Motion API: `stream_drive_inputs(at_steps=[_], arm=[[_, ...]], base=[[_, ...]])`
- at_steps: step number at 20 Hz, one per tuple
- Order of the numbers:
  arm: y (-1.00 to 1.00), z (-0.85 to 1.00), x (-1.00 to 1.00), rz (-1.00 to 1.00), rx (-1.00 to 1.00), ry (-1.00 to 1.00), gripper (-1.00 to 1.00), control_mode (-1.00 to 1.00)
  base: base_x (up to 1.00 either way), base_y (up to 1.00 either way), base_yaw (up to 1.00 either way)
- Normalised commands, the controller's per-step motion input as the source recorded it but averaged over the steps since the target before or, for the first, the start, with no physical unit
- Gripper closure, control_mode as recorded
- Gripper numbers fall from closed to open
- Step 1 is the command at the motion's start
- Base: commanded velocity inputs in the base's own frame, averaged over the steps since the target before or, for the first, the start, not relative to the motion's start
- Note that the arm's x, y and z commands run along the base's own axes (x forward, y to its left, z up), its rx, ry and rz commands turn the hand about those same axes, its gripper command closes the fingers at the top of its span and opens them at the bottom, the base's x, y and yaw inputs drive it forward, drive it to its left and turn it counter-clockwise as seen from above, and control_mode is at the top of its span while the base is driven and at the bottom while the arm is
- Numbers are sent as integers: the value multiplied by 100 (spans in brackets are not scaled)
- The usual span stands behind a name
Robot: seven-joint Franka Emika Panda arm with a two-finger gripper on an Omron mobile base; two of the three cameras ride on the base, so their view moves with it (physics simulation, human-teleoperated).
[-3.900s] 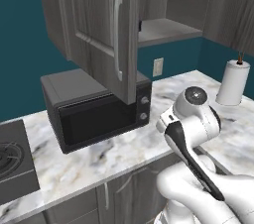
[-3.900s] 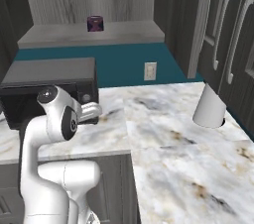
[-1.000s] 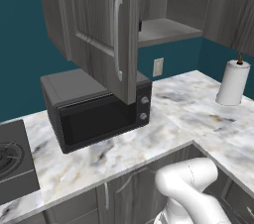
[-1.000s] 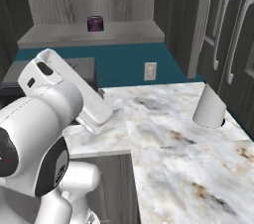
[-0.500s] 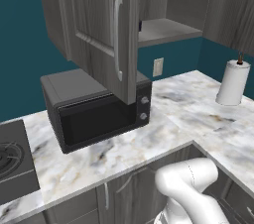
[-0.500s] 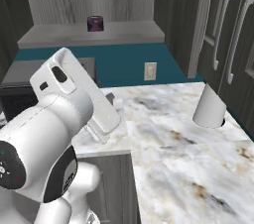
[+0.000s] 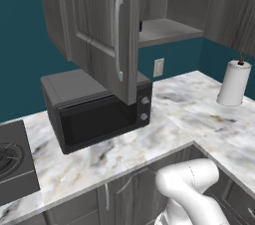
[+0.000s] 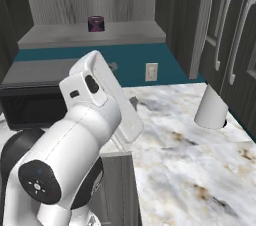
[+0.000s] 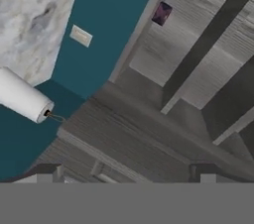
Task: Pick the avocado and bread from the counter and place them on the plate. Then pick the jam from the cabinet and place it next to the plate. Lastly close the cabinet door.
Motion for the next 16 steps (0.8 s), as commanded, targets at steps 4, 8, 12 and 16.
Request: stream_drive_inputs(at_steps=[4, 8, 12, 16], arm=[[-27, 0, 0, -2, 19, 0, -100, -100], [-26, 0, 0, -3, 17, 0, -100, -100], [-26, 0, 6, -3, 15, 0, -100, -100], [-24, 0, 22, -3, 14, 0, -100, -100]], base=[[0, 0, 0], [0, 0, 0], [0, 0, 0], [0, 0, 0]])
